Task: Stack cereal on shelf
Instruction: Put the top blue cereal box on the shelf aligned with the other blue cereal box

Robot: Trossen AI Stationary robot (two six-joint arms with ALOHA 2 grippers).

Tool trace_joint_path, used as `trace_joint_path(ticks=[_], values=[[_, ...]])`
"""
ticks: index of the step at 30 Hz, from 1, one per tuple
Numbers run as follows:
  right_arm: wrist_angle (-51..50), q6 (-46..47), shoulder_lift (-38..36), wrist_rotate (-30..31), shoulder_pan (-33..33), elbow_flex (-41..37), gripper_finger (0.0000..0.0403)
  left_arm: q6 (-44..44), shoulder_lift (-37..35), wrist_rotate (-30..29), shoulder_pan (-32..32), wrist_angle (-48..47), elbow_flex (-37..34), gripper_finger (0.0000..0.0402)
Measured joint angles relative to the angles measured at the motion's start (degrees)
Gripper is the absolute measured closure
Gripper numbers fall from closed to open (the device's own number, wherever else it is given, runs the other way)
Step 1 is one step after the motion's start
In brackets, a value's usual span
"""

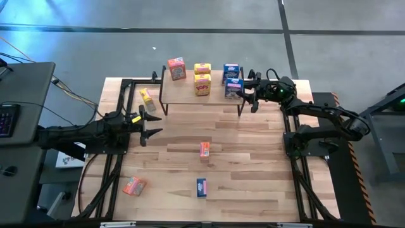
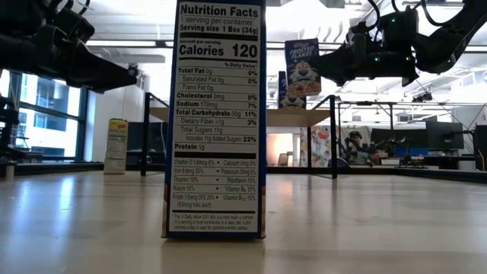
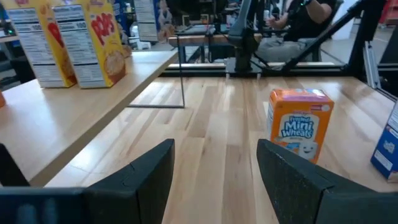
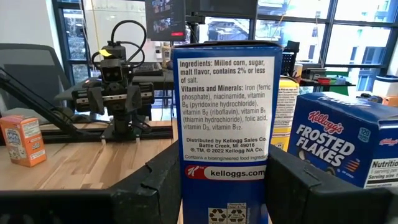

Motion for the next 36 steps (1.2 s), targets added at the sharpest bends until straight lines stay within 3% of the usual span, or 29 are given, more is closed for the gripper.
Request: trace_joint_path(ticks=[36], values=[[-0.99,0.36,0.02,-4.11,0.0,1.96,0.0233,-2.46,0.0,1.52,0.0,0.32,0.0,0.0183]])
